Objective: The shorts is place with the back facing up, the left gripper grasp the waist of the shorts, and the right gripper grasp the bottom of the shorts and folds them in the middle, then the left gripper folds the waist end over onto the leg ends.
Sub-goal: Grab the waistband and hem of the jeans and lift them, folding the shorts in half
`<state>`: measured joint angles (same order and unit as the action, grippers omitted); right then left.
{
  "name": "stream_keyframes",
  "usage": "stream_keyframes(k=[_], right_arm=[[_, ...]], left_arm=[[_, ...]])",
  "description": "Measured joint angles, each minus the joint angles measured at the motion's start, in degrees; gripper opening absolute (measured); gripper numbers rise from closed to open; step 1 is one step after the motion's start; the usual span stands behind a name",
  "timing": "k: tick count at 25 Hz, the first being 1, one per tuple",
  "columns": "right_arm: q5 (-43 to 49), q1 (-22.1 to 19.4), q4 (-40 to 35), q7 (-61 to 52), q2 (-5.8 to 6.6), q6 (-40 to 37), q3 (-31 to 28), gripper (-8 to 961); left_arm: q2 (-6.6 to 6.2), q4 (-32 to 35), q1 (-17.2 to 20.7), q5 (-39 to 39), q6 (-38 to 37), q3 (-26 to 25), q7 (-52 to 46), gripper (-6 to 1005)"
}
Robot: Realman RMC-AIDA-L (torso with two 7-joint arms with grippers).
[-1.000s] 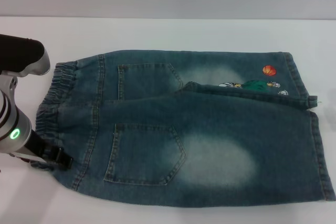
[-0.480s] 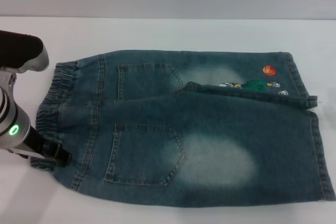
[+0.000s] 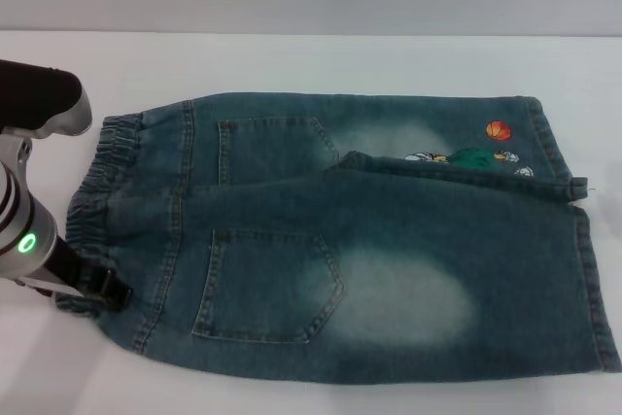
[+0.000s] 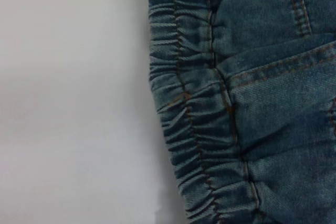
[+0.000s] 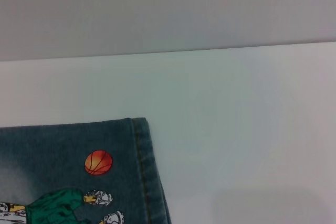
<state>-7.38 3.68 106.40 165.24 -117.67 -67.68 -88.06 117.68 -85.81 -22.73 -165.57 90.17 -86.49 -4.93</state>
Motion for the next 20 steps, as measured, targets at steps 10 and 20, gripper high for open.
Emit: stream_keyframes(k=[10,20], right_arm=[[0.19,0.01,-0.06,0.0,-0.02,0.01,-0.18,585],[0.53,-0.17,0.35,0.0,-0.02,-0.03,-0.28,585]], left_arm=[[0.16,1.12,-0.71,0.04,0.27,0.03,-0.13,712],[0.14,-0.8,-0.81,0.07,0.49,-0.76,-0.5,665]])
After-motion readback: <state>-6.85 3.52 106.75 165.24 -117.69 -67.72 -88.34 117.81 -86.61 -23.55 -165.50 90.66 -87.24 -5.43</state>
